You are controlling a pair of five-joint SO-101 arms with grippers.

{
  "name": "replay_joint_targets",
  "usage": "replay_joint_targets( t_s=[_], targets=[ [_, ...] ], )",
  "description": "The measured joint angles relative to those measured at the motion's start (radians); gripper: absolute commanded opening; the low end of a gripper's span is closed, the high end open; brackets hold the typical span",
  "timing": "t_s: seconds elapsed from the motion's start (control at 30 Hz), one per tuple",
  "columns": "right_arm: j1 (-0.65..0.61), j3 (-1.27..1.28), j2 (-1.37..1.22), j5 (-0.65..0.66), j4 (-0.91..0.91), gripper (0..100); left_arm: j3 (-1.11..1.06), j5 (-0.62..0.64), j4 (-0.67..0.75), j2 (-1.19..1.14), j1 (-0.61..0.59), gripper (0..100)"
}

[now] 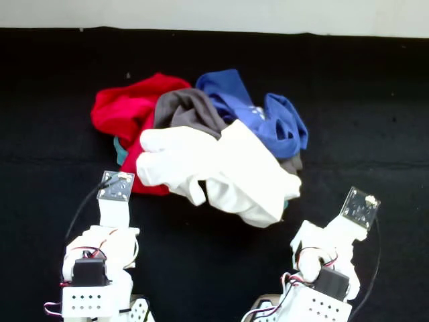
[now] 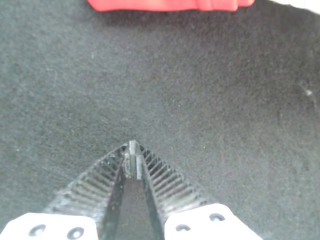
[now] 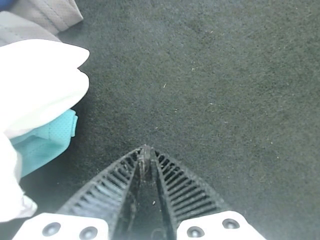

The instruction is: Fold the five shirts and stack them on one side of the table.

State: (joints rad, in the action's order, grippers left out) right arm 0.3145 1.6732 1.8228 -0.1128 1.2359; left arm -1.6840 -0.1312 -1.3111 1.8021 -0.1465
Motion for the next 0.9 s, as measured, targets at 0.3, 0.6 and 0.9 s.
replay_joint_targets(
  t_s=[0.3, 0.6, 0.9],
  targets=[
    [0.0, 0.0, 0.0, 0.0, 0.0, 0.7, 0.0, 0.0, 0.0, 0.0, 0.0, 1],
    [0.0, 0.0, 0.0, 0.0, 0.0, 0.7, 0.0, 0.0, 0.0, 0.0, 0.0, 1],
    [0.0, 0.0, 0.0, 0.0, 0.0, 0.7, 0.0, 0.0, 0.0, 0.002, 0.037, 1]
  ],
)
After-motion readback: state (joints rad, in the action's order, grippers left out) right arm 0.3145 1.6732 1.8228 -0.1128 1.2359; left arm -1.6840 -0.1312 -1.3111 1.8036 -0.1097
